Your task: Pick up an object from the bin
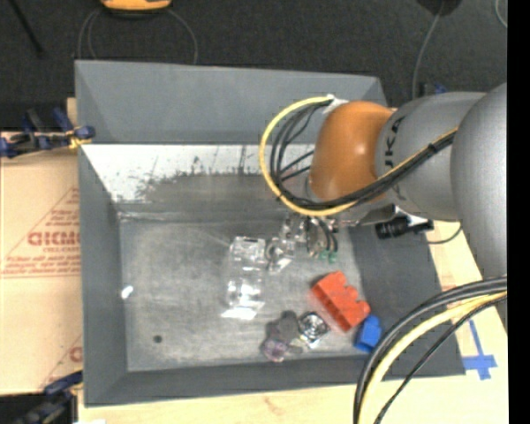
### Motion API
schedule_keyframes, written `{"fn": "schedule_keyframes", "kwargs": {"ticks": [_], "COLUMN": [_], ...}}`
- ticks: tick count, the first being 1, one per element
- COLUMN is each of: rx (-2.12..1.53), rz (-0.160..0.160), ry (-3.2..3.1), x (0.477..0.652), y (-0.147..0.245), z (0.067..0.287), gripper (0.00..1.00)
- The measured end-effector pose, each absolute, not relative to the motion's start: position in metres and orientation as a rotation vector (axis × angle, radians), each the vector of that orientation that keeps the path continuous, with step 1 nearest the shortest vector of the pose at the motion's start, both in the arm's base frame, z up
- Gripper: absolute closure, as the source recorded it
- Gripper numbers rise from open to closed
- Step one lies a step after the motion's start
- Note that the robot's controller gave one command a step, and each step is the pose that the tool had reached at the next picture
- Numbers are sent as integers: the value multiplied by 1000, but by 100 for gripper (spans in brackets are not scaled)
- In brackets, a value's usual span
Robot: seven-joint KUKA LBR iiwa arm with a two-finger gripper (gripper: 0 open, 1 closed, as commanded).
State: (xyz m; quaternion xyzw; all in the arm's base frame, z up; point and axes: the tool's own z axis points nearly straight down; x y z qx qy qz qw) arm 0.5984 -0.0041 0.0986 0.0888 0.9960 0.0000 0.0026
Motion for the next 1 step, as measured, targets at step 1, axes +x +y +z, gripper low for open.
{"fn": "schedule_keyframes", "kwargs": {"ticks": [1], "rx": [279], "rz": [0], "ry": [3125], "x": [598], "y": [-4], "z": [98], "gripper": [0]}}
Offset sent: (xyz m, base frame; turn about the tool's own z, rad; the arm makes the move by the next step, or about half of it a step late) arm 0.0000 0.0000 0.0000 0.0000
